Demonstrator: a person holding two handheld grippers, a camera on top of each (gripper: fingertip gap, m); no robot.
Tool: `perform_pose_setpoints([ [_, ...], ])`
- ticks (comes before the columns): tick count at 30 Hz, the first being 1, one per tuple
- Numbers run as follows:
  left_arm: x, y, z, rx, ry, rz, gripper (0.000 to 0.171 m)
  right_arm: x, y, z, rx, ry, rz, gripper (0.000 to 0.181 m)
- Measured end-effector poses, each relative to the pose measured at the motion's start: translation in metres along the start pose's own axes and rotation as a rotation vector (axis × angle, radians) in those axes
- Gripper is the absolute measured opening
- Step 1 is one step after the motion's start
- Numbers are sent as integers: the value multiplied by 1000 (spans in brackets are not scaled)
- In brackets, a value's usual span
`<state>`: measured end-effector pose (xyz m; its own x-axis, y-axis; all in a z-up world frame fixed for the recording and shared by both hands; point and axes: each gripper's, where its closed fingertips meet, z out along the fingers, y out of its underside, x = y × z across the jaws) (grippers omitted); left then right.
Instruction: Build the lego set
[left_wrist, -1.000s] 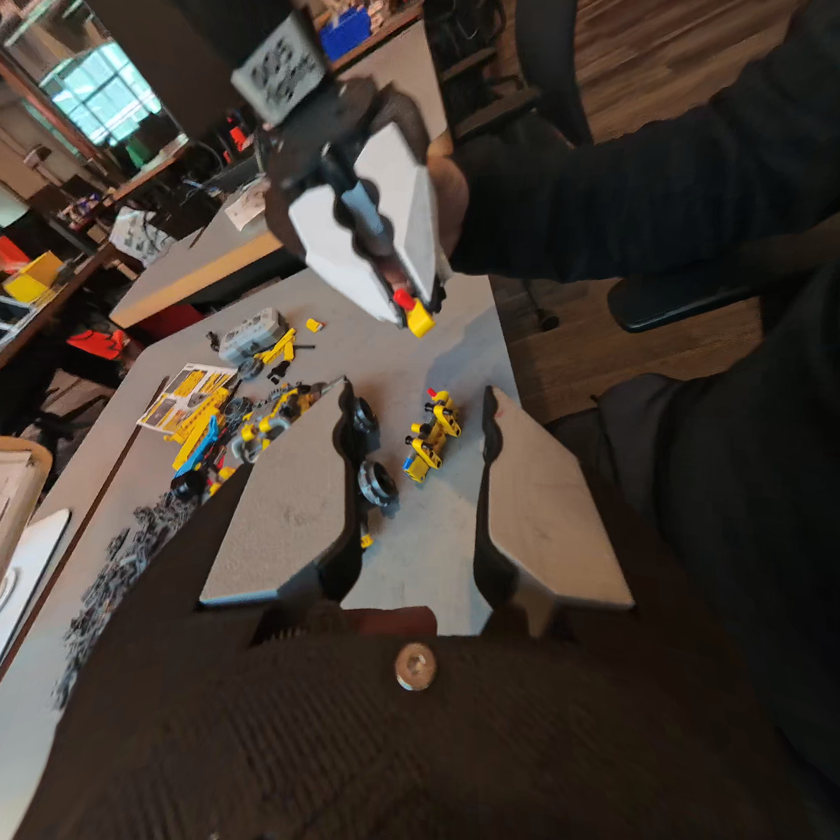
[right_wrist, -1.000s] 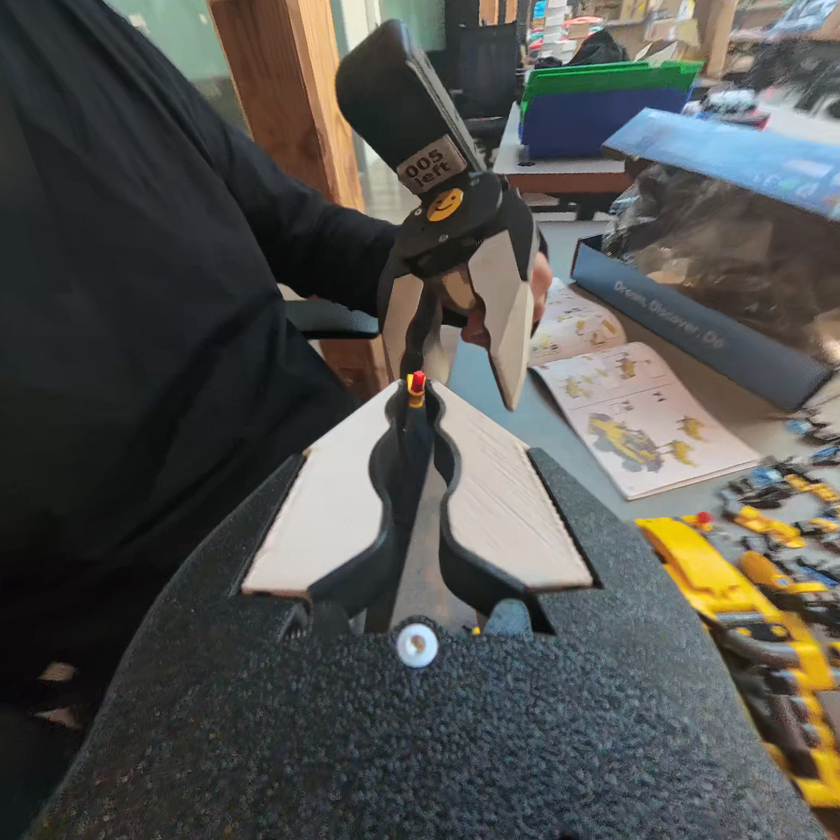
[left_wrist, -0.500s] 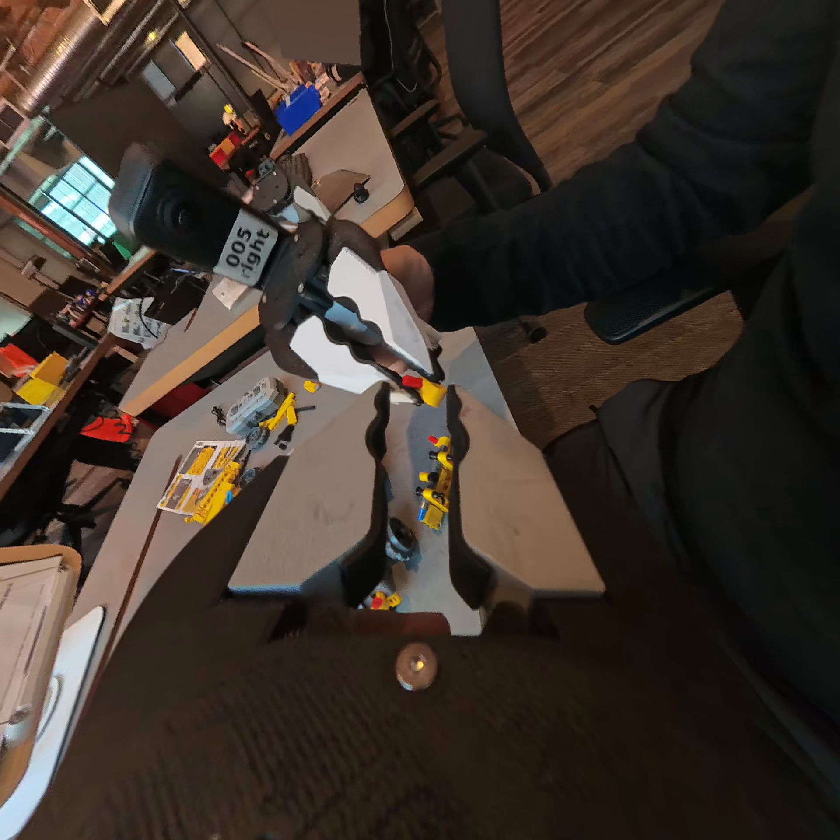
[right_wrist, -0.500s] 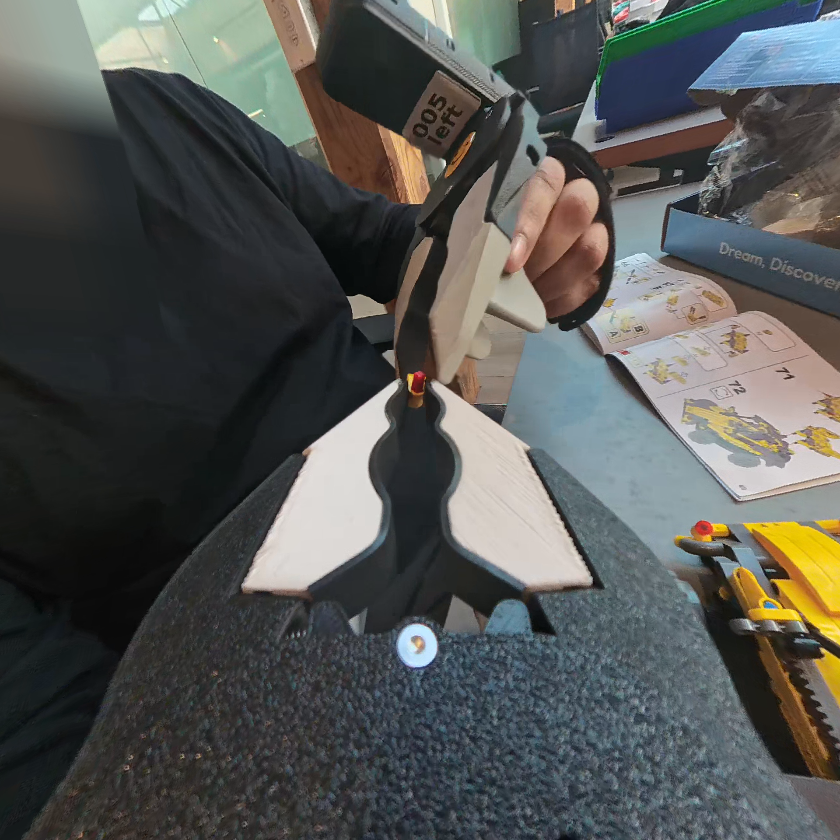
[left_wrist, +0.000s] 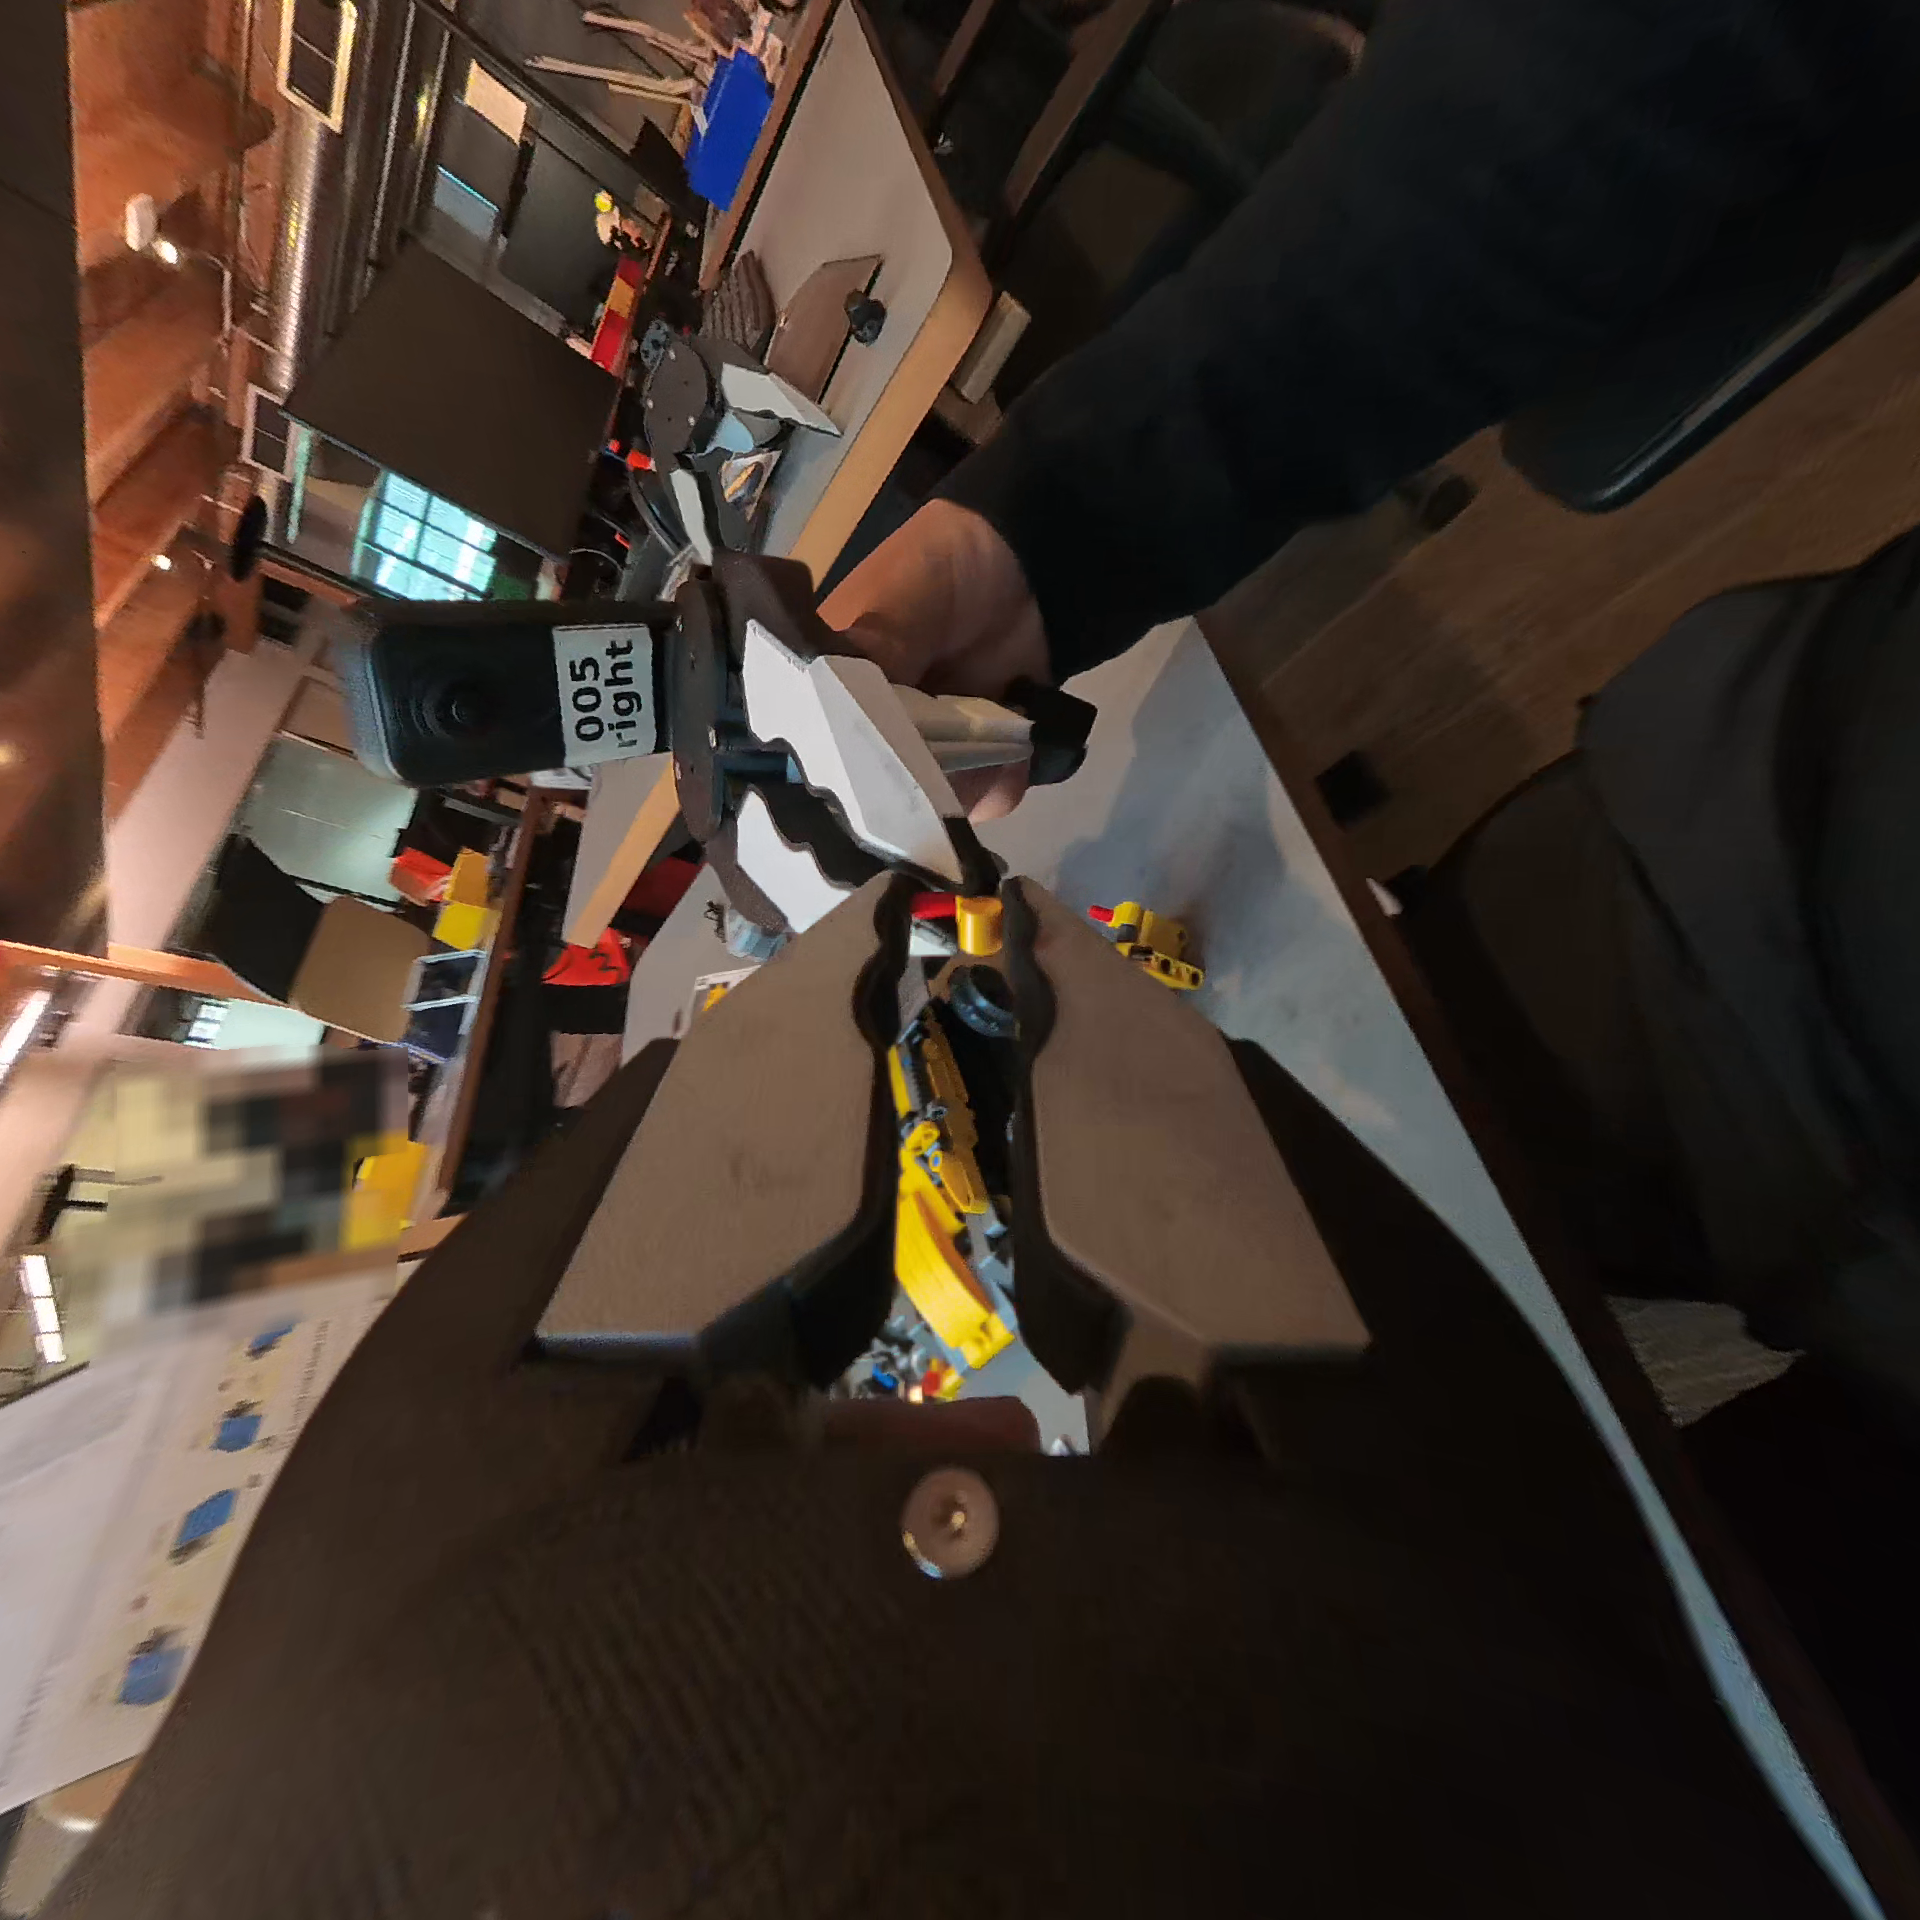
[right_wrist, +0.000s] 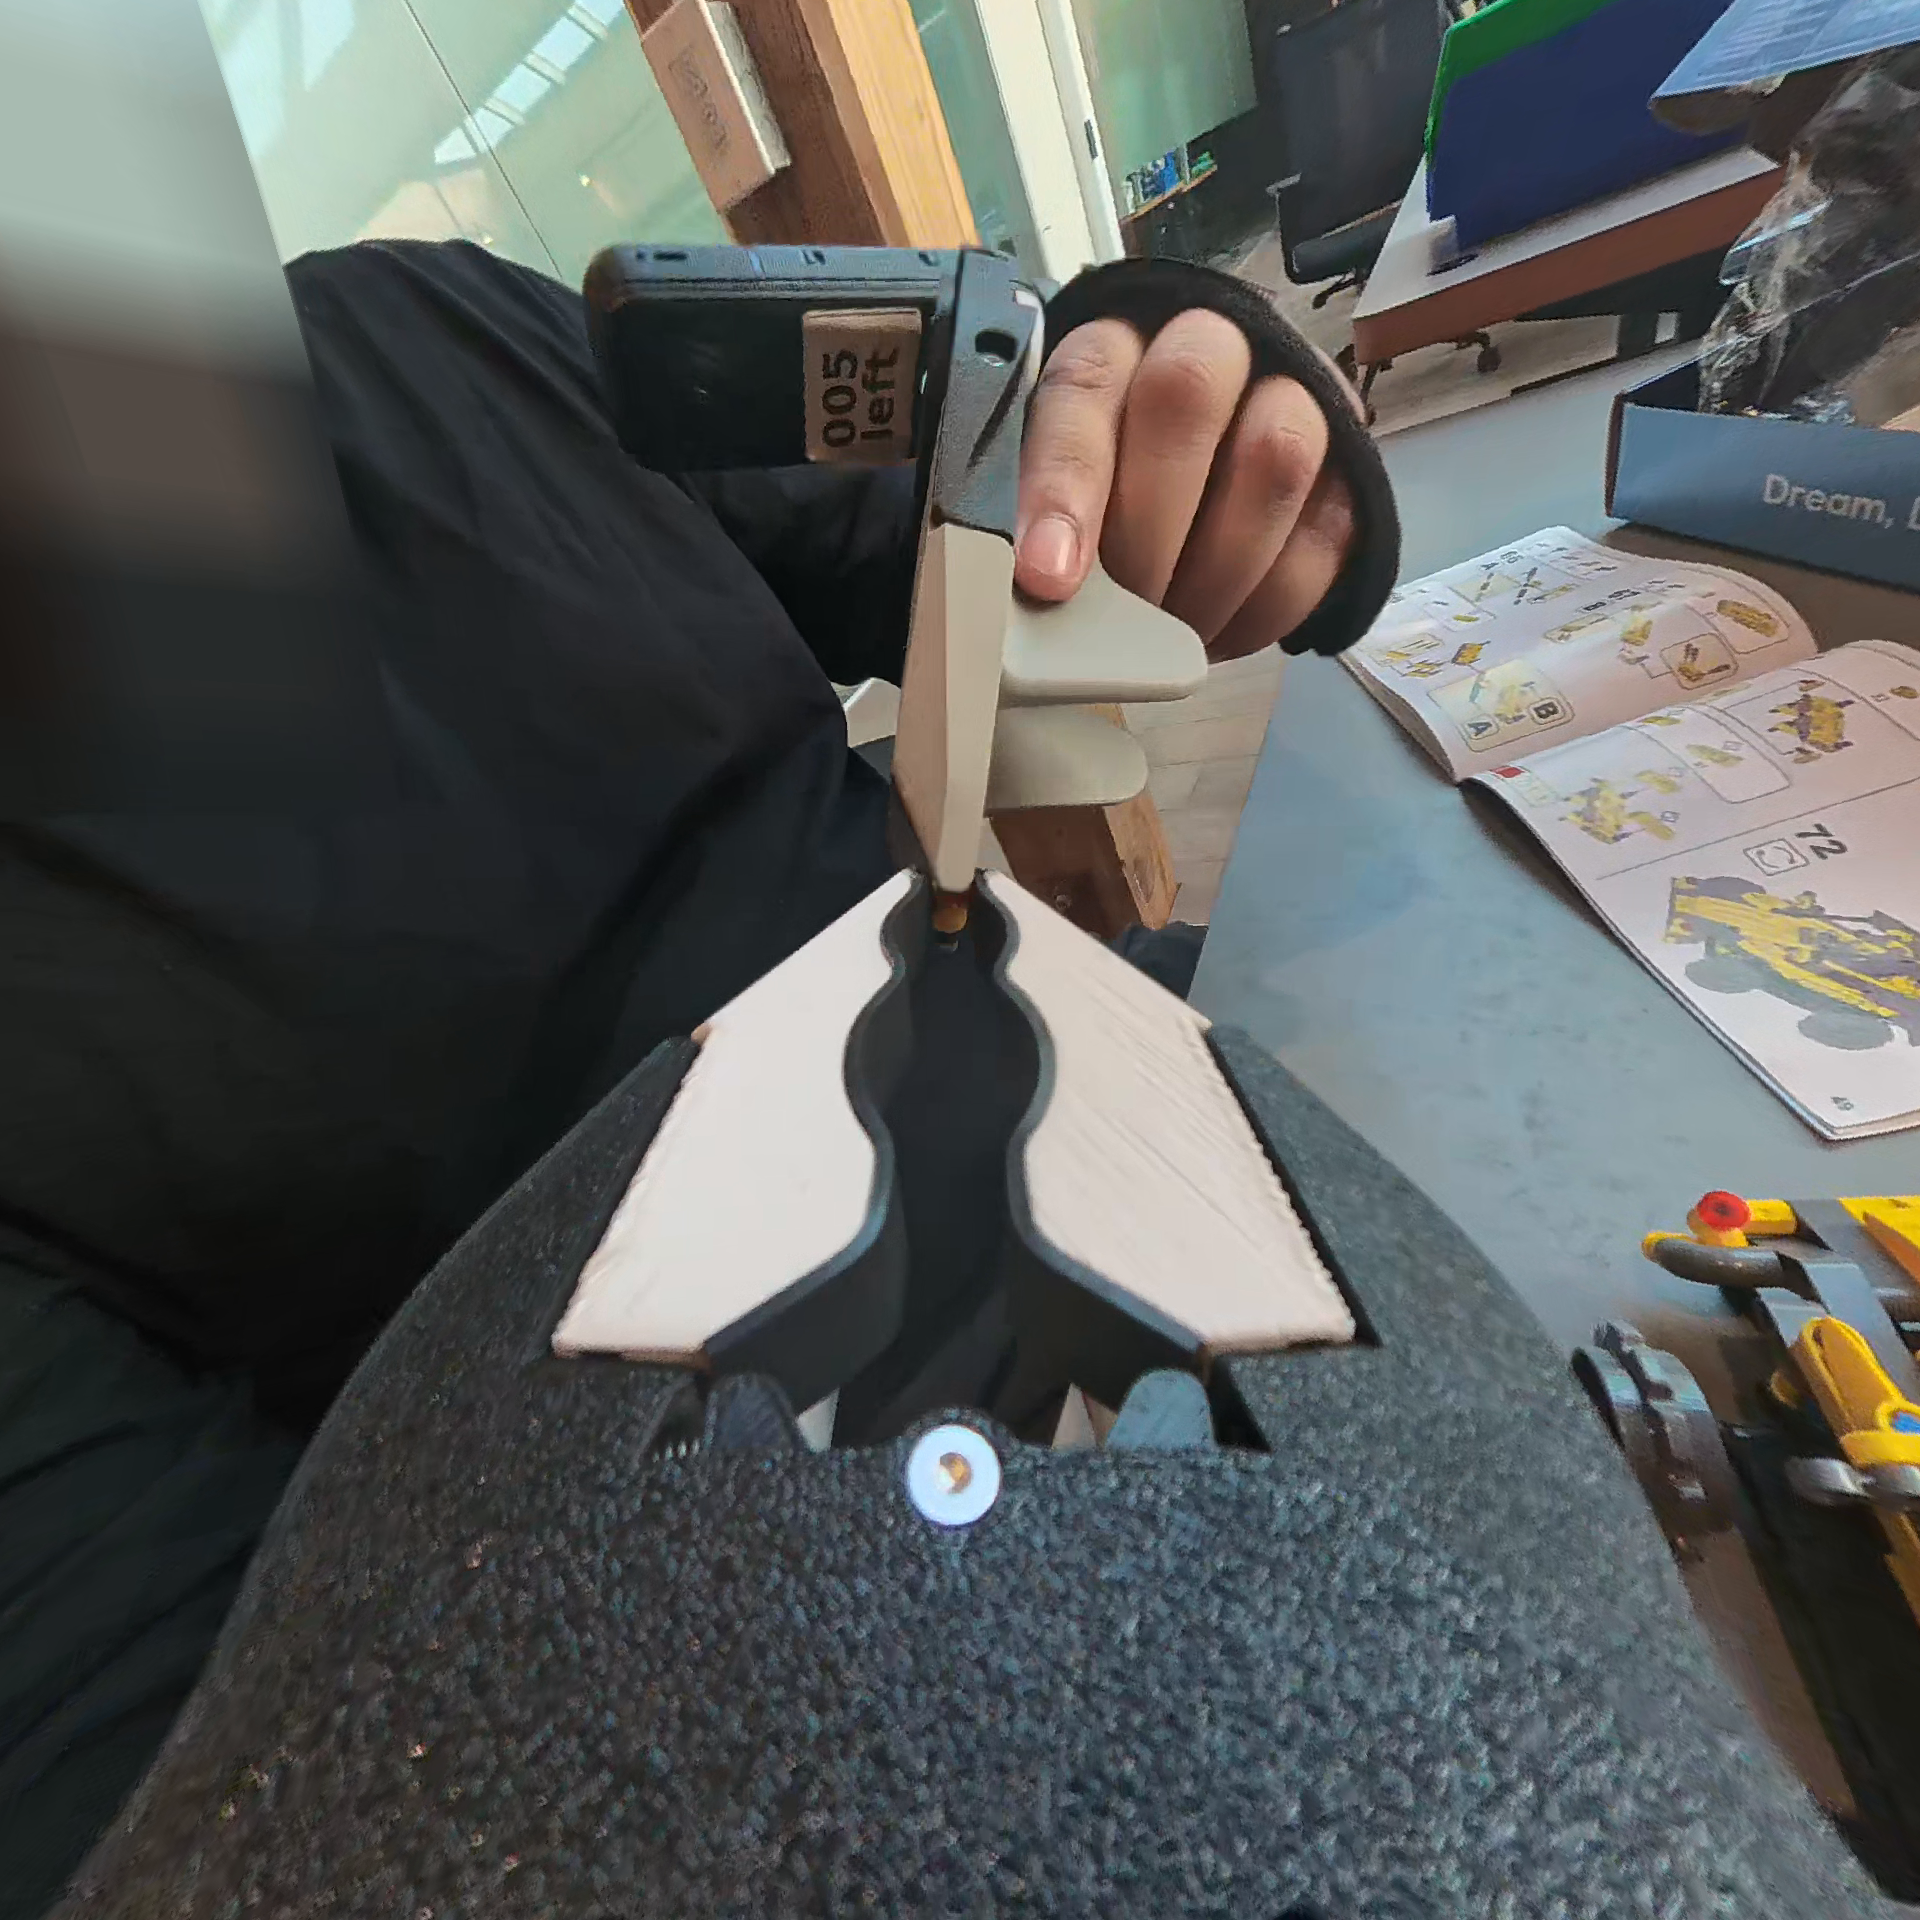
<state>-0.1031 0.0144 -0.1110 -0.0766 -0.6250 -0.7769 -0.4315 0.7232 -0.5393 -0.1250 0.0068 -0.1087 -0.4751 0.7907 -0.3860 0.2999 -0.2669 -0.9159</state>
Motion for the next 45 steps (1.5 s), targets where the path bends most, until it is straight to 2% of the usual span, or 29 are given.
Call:
perform_pose_setpoints([
  [14, -30, 7, -3, -113, -310, 130, 13, 11, -21, -10, 172, -4, 33, 7],
  [19, -27, 4, -2, -97, -301, 122, 14, 6, -19, -9, 153, 10, -35, 7],
  [25, -20, -3, -4, -10, -239, -6, 16, -3, -16, -3, 166, -93, -19, 7],
  [30, -22, 0, -9, -23, -252, 9, 6, -3, -22, -6, 240, -152, 8, 7],
  [35, -23, 3, -8, -42, -249, 5, 10, -1, -22, -4, 261, -174, 22, 7],
  [45, -25, 5, -12, -58, -297, 5, 7, 1, -25, -2, 332, -229, 47, 6],
])
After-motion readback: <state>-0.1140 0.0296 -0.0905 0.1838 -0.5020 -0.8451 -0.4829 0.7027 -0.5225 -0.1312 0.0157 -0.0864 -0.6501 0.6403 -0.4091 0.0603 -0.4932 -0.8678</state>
